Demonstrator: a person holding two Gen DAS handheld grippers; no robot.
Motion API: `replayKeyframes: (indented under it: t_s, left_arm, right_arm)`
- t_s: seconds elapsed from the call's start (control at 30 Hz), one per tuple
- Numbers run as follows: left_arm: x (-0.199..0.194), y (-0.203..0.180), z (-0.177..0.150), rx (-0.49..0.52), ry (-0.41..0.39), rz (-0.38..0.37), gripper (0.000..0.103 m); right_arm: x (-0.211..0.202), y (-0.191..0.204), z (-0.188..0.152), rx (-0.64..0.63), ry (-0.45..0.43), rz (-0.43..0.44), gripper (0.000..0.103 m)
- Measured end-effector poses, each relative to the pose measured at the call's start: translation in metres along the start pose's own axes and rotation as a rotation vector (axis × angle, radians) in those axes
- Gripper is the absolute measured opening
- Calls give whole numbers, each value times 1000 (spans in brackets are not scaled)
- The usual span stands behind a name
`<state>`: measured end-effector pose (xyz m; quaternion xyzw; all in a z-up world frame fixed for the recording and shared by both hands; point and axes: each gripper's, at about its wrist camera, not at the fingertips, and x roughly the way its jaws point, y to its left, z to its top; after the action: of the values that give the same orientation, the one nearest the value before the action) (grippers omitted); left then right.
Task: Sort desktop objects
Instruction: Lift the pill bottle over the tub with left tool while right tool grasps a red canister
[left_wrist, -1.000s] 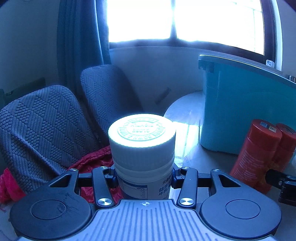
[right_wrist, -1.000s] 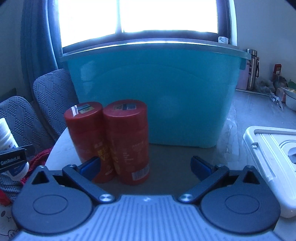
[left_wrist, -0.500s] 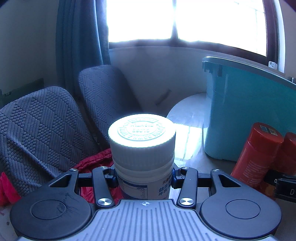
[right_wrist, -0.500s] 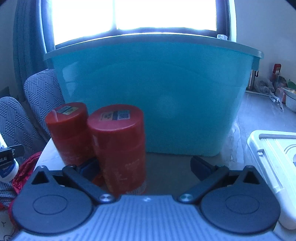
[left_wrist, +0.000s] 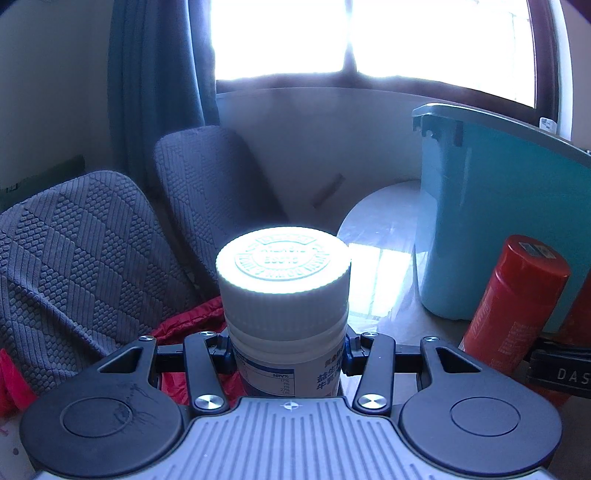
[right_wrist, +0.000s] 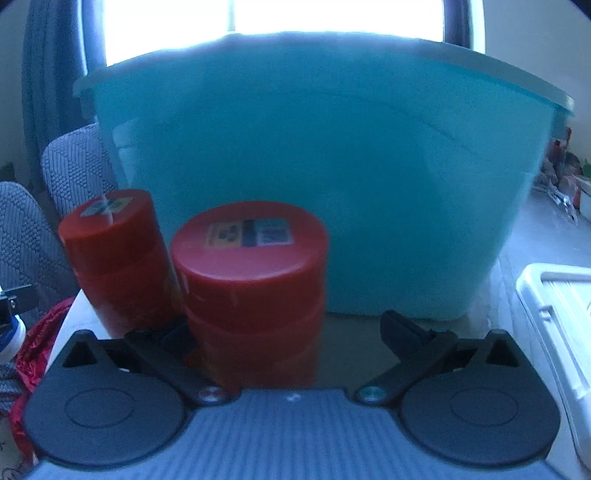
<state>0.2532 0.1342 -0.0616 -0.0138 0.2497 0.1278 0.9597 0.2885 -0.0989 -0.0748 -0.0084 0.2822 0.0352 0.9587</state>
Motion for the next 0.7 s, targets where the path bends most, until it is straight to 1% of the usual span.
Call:
replayKeyframes:
  t_s: [0.03,0.07,0.13,0.2,0.4,0.53,0.7]
  left_arm:
    - [1,1,0,0,0,2,49]
    - [2,1,0,1,0,4,49]
    - [3,2,2,0,-1,7,49]
    - [3,3,4,0,-3,9,49]
    - [-4,-1,15,3,-8,7,49]
    - [-23,-1,38,-12,-33,-17,49]
    - [-61,-9,78,16,-91,-59,49]
  right_arm:
    - [1,3,0,-19,-3,-8,74]
    - [1,5,-1,-28,-1,-9,51]
    - [2,8,-1,-34,3,-7,50]
    - [2,7,-1,-24,7,19,50]
    - [-8,4,-3,-31,0,11,50]
    - [-31,1,9,-39,-17,3,50]
    - [-80,-10,40,-35,-61,6,50]
